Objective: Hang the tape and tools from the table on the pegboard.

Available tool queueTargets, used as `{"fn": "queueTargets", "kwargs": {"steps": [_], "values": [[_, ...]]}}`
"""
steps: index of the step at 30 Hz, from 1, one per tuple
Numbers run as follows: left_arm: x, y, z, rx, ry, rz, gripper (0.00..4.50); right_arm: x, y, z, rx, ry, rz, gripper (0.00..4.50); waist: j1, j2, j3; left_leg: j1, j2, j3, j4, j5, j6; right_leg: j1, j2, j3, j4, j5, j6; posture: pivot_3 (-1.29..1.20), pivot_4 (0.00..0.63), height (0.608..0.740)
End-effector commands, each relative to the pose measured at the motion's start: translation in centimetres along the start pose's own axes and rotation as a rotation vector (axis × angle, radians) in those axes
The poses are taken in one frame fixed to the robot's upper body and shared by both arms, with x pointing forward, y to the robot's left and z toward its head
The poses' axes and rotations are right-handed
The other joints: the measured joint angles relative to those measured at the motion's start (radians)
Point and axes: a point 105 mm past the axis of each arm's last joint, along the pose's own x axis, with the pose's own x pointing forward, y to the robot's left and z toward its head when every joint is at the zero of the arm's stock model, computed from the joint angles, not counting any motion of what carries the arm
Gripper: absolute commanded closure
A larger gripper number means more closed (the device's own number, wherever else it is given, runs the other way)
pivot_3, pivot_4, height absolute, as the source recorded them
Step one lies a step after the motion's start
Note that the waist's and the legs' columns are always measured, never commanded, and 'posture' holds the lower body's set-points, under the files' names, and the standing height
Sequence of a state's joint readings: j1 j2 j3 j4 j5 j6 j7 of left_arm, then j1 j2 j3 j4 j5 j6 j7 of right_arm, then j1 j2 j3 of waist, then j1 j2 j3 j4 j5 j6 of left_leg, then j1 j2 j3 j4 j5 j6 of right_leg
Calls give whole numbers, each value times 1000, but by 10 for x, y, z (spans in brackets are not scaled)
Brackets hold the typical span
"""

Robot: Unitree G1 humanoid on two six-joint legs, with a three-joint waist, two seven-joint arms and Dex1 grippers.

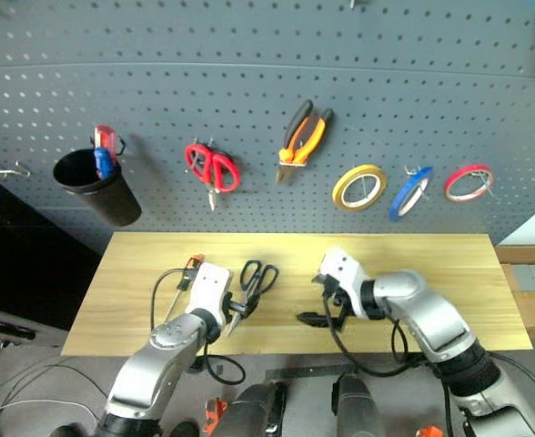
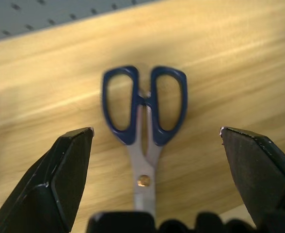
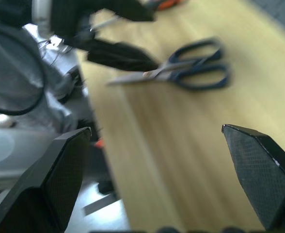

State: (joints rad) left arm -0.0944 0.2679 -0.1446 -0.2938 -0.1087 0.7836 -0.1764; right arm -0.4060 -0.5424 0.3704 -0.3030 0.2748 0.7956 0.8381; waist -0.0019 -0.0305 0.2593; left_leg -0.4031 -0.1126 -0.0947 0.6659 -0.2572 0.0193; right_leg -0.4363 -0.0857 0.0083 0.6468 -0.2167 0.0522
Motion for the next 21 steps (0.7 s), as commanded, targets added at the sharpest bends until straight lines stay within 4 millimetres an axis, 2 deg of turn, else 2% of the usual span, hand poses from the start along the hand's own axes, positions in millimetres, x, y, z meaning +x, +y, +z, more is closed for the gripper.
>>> {"fn": "queueTargets", "kwargs": {"steps": [1,3,8,15,21], "values": [[-6,0,-4,33,53,12,0,-1,10,10,-31,-26,7,20,-1,0,0,0,0,0,-1,0,0,0,0,1,0,0,0,-3,282,740],[-5,4,-12,32,98,30,0,-1,9,11,-29,-50,-13,20,0,0,0,1,0,0,-2,0,0,0,0,1,0,0,0,-2,290,740],[-2,11,-24,32,166,57,0,-2,-2,35,-44,-233,-123,20,-1,0,3,1,0,-1,-2,-2,3,0,0,2,-1,0,0,-8,309,740],[12,4,-27,44,181,15,0,-1,2,31,-46,-211,-109,20,1,1,7,1,0,-1,-2,-2,3,0,0,0,-1,0,0,-33,328,740],[27,9,-29,44,201,26,0,-3,-2,31,-64,-195,-136,20,-4,1,12,1,0,-1,-2,-2,3,0,0,1,-1,0,0,-54,335,740]]}}
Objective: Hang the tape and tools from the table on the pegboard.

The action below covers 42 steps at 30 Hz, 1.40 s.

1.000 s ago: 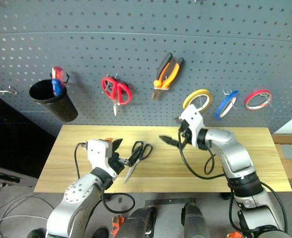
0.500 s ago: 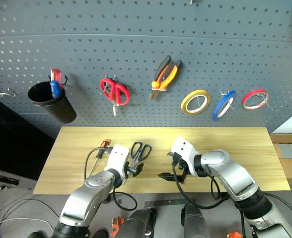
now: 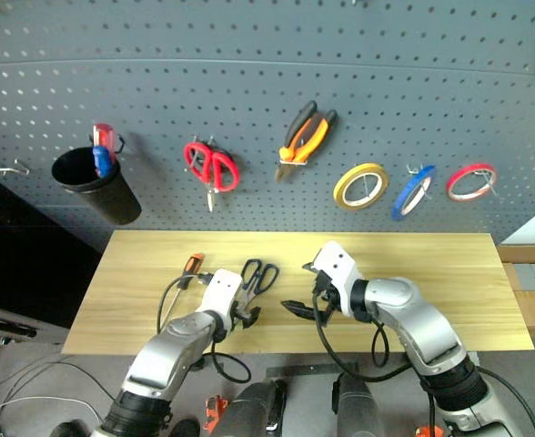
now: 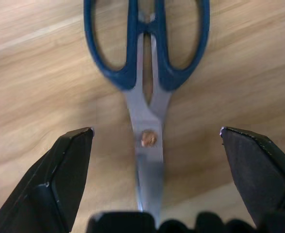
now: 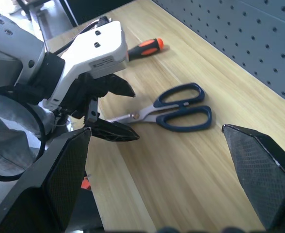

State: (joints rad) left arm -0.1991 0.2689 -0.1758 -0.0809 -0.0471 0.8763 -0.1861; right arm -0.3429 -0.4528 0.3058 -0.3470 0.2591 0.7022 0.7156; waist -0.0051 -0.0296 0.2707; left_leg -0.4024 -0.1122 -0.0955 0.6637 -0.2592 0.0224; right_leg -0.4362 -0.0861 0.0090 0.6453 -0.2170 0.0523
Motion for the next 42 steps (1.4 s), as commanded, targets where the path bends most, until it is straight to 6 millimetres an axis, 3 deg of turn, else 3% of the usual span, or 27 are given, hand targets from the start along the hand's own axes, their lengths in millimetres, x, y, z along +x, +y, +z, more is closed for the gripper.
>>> {"fn": "queueTargets", "kwargs": {"steps": [1,3,6,11,13,15,18,22,26,30,42], "values": [[7,-1,3,16,-2,0,0,-3,2,12,-43,-34,-5,20,-2,-1,3,0,0,0,0,0,0,0,0,0,0,0,0,-59,338,740],[10,-3,-4,16,43,-7,0,-3,1,11,-49,-28,-7,20,-4,-1,6,0,0,0,0,0,0,0,0,0,0,0,0,-62,340,740],[10,-4,-9,11,72,-10,554,-4,1,11,-50,-26,-10,0,-7,-1,7,0,0,0,0,0,0,0,0,0,0,0,0,-63,340,740],[5,3,-10,48,78,25,2248,-5,0,11,-50,-26,-13,0,-17,-1,7,0,0,0,-1,0,0,0,0,0,0,0,0,-53,339,740],[0,8,-4,63,45,38,2944,-5,-2,14,-49,-36,-11,0,-22,-1,8,0,0,0,-1,0,0,0,0,0,0,0,0,-44,336,740],[-12,11,16,105,-72,45,3675,-9,-5,26,-34,-96,3,0,-26,-2,11,0,0,0,-1,0,0,0,0,1,0,0,0,-38,333,740],[-26,14,36,168,-209,57,4110,-16,-10,43,-11,-196,15,0,-25,-1,14,0,0,0,-2,0,0,-1,0,1,-1,0,0,-27,322,740],[-49,16,45,242,-369,71,4110,-32,-11,79,17,-360,62,0,-23,-1,14,-1,0,0,-3,0,-1,-1,0,1,-2,0,0,-19,305,740],[-60,13,43,231,-457,69,4110,-33,-11,88,-2,-377,85,0,-20,-1,14,-2,0,-1,-3,-1,0,-3,0,0,-3,0,0,-13,289,740],[-104,5,55,164,-792,41,4110,-30,2,100,-50,-396,183,0,-21,-1,14,-3,0,1,-3,0,-2,-5,0,1,-3,-1,0,2,258,740],[-139,33,105,128,-993,137,4110,-19,-12,114,-109,-448,220,0,30,-3,6,-5,0,-1,-1,1,-4,-5,0,-5,-2,0,-1,89,190,740]]}}
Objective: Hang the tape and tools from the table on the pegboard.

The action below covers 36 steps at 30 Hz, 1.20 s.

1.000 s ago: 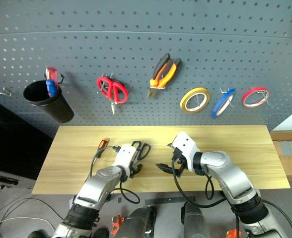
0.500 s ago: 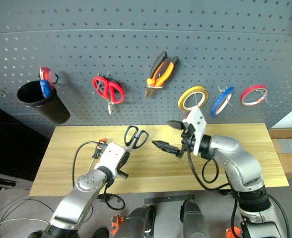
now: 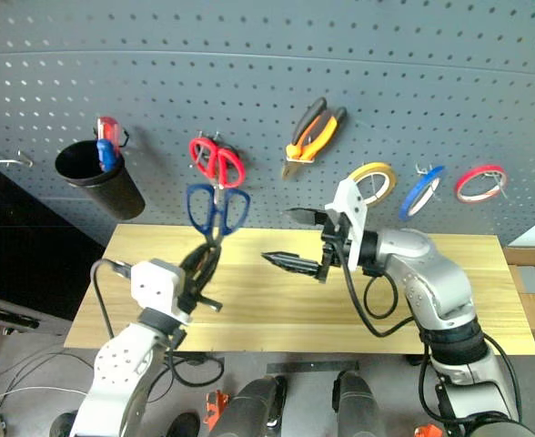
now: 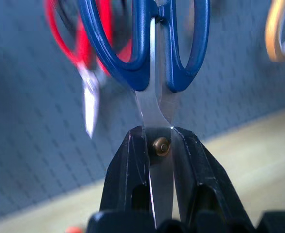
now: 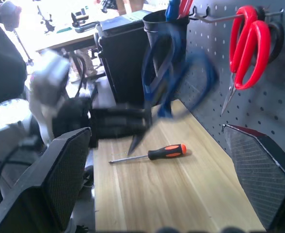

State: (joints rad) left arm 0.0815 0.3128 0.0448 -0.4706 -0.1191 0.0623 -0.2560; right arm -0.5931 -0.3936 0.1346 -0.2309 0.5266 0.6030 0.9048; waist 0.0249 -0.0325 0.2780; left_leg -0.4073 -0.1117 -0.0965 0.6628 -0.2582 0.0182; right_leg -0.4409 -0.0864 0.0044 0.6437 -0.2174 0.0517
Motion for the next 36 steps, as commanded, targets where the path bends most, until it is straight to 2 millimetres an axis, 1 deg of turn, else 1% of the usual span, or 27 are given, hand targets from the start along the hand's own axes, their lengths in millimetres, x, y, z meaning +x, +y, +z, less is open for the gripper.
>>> {"fn": "queueTargets", "kwargs": {"steps": [1,4,7,12,19,21,24,26,27,28,29,30,33,34,36], "values": [[4,11,20,16,-68,21,4110,5,-2,17,-69,-67,9,0,0,0,-2,0,0,0,0,0,0,0,0,0,0,0,0,89,187,740],[9,15,18,8,-63,32,4110,7,-12,29,-95,-118,-37,0,0,0,-4,0,0,1,0,0,0,0,0,-2,0,0,0,80,182,740],[15,11,9,-30,-43,17,4110,8,-13,35,-109,-138,-44,0,0,0,-8,0,0,1,1,0,0,0,0,-4,1,0,0,70,178,740],[26,8,0,-78,-33,5,4110,7,-14,37,-128,-135,-58,0,0,0,-16,0,0,0,1,0,0,0,0,-4,1,0,0,46,172,740],[45,12,-9,-124,-21,-2,4110,5,-15,38,-143,-126,-77,0,-2,-1,-28,0,0,1,2,0,0,0,0,-5,1,0,0,32,168,740],[48,16,-22,-123,40,12,4110,5,-16,37,-149,-118,-85,0,-2,0,-30,0,0,1,2,0,0,0,0,-5,2,0,0,18,167,740],[56,23,-44,-168,148,46,4110,4,-17,37,-152,-112,-94,0,-4,0,-35,0,0,1,2,0,0,0,0,-5,2,0,0,18,171,740],[61,28,-50,-176,183,61,4110,4,-16,36,-154,-107,-94,0,-5,0,-40,0,0,1,3,0,0,0,0,-5,2,0,0,16,174,740],[63,28,-51,-178,190,37,4110,4,-15,36,-153,-108,-93,0,-9,0,-43,0,0,1,3,0,0,0,0,-5,2,0,0,14,176,740],[65,33,-50,-170,188,50,4110,4,-15,37,-152,-112,-93,0,-15,0,-46,1,0,1,3,0,0,0,0,-4,2,0,0,14,178,740],[66,35,-50,-165,188,53,3466,4,-15,38,-151,-117,-94,0,-21,0,-46,1,0,1,3,0,0,1,0,-4,3,0,0,12,182,740],[66,38,-51,-154,195,58,3248,4,-15,39,-149,-123,-97,0,-25,0,-46,2,0,1,3,0,0,1,0,-4,3,0,0,11,183,740],[60,50,-56,-146,223,108,2308,3,-17,39,-147,-126,-116,0,-28,0,-46,2,0,1,3,0,0,1,0,-4,3,0,0,6,194,740],[55,54,-59,-140,236,124,1923,3,-16,38,-146,-123,-117,0,-28,0,-46,2,0,1,3,0,0,1,0,-4,3,0,0,7,197,740],[40,57,-68,-151,284,146,1240,1,-15,35,-136,-113,-118,0,-29,0,-46,2,0,1,3,0,0,1,0,-4,3,0,0,12,204,740]]}}
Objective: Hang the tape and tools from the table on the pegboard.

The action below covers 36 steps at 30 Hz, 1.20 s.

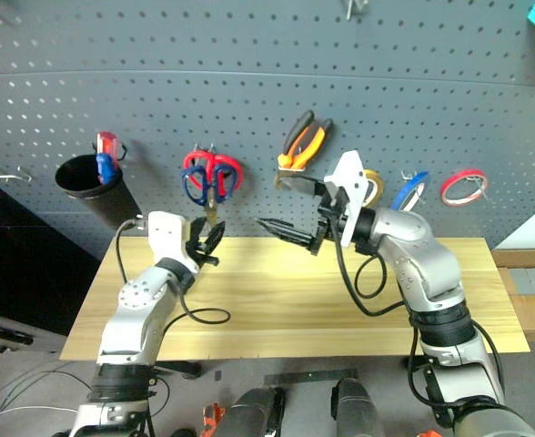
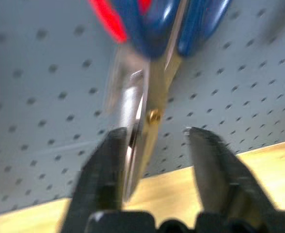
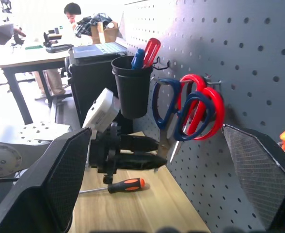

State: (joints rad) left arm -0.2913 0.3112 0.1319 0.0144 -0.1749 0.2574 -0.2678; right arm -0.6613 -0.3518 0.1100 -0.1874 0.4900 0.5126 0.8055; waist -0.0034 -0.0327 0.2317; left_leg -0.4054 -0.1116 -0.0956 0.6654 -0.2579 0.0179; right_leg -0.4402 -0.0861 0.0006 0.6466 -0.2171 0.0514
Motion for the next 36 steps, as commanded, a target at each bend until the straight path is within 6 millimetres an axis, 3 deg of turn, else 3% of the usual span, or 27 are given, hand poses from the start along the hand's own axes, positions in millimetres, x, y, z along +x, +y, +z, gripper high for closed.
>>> {"fn": "queueTargets", "kwargs": {"steps": [1,4,8,12,17,23,36], "values": [[-21,14,-10,-7,40,35,970,-5,5,9,-30,-22,3,0,-1,0,0,0,0,0,0,0,0,0,0,1,0,0,0,16,207,740],[-56,24,-45,-75,192,30,970,-7,9,2,-2,-2,19,0,-5,0,0,1,0,0,-2,0,0,-1,0,3,0,0,0,35,226,740],[-82,54,-67,-97,329,128,970,-5,25,-10,28,40,79,0,4,1,3,1,1,-1,-2,0,1,0,0,5,0,0,0,55,253,740],[-77,71,-58,-58,427,113,970,3,35,-25,57,88,82,0,14,4,8,5,1,-4,-1,-3,5,3,0,1,-1,0,0,70,285,740],[-61,72,-42,-53,505,21,970,4,40,-33,97,127,65,0,18,4,25,6,0,-5,-1,-3,5,3,-1,-4,-1,0,0,70,330,740],[-59,71,-66,-68,727,-8,970,0,50,-35,131,145,64,0,9,6,42,3,0,-6,-3,-1,1,3,-2,-7,-1,-1,-2,60,348,740],[-28,65,-69,-106,753,-24,970,-8,59,-38,168,185,44,0,2,1,85,-4,1,-8,-3,-1,0,-1,-3,-8,-1,-2,-3,40,397,740]]}}
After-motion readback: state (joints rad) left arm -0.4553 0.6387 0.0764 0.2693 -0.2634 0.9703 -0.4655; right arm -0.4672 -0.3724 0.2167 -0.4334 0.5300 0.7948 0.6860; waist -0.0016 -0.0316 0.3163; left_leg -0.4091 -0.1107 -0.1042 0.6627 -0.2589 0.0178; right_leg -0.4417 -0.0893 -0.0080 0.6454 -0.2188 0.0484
